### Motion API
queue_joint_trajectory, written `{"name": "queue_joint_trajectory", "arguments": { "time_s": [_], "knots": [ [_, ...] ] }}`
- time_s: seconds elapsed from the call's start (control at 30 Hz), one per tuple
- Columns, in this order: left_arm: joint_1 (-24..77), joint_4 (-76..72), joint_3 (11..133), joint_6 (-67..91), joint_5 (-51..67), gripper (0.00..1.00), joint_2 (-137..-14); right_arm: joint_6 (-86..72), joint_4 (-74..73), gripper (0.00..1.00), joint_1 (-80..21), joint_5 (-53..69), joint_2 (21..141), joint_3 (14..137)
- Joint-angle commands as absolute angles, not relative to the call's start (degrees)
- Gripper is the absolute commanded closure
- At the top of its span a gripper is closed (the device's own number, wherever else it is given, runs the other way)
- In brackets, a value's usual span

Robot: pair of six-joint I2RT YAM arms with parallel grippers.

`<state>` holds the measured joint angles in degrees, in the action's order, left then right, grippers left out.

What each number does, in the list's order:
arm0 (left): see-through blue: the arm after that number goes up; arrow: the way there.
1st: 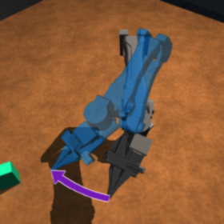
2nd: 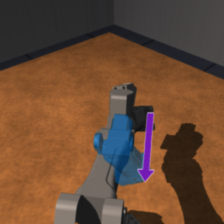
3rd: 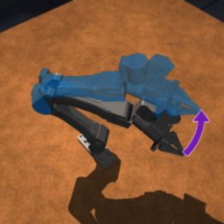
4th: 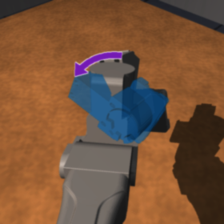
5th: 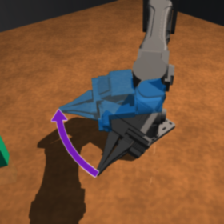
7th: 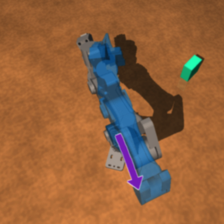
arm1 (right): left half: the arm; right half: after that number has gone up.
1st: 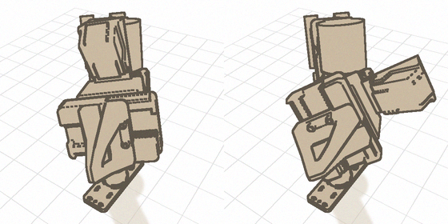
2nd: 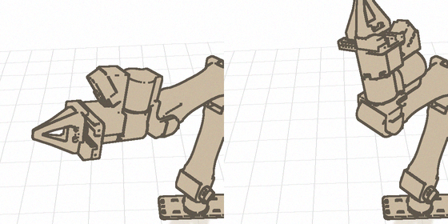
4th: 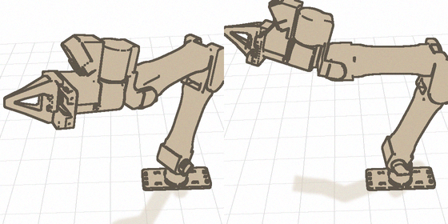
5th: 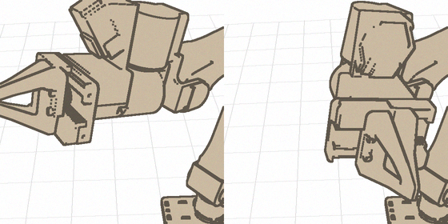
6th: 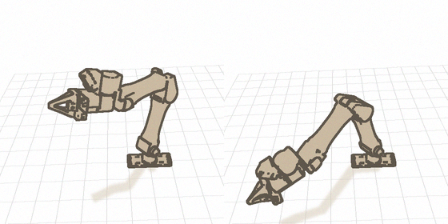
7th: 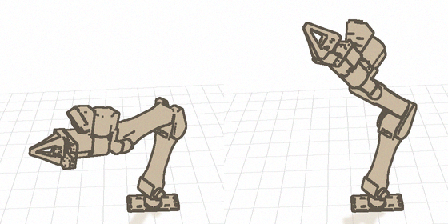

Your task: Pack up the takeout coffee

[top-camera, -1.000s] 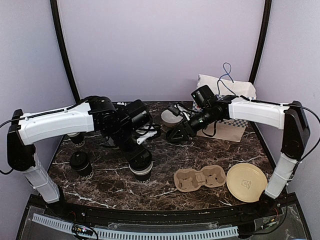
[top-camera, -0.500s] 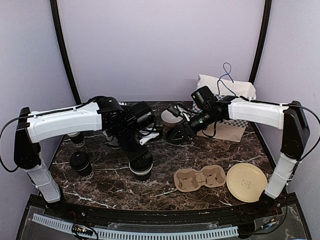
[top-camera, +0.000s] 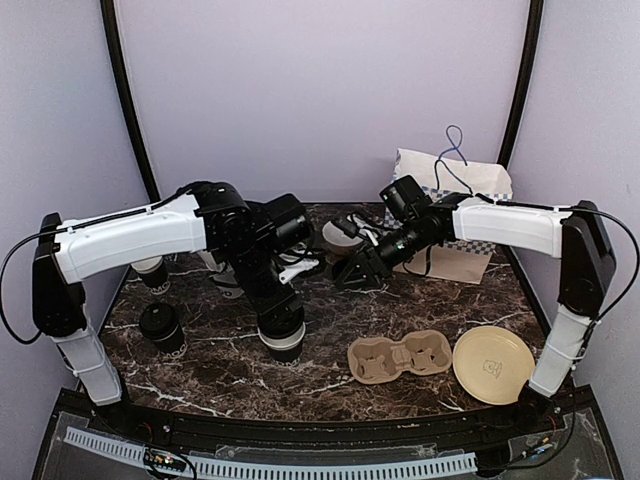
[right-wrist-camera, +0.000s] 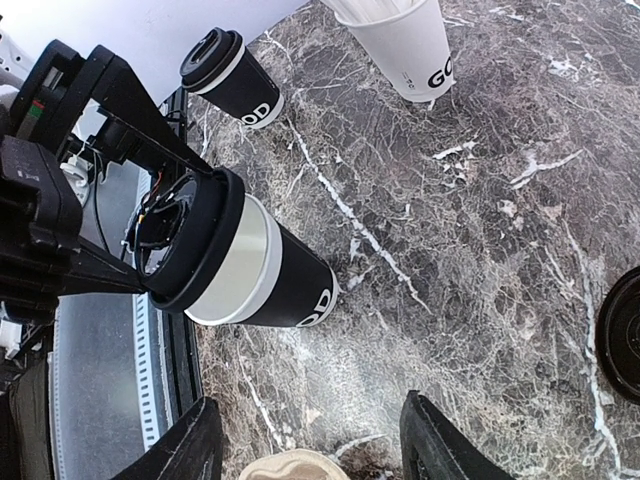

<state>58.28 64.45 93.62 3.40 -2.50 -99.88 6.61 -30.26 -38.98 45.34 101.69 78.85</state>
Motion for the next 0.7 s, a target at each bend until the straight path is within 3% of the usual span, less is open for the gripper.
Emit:
{"name": "queue_joint_trajectory", "arguments": {
  "time_s": [0.0, 0.53, 0.67],
  "knots": [
    [57.9, 67.63, 93.85, 2.98, -1.79, 0.4, -100.68, 7.26, -30.71, 0.4, -39.23, 46.66, 102.92, 80.36],
    [57.9, 66.63, 94.0, 2.05, -0.2, 0.4, -104.02, 7.64, -31.07, 0.4, -39.29, 46.76, 103.0, 80.24],
    [57.87, 66.18, 94.0, 2.1, -0.12, 0.35, -104.35, 7.71, -31.09, 0.39, -39.29, 46.91, 103.16, 80.24]
  ]
}}
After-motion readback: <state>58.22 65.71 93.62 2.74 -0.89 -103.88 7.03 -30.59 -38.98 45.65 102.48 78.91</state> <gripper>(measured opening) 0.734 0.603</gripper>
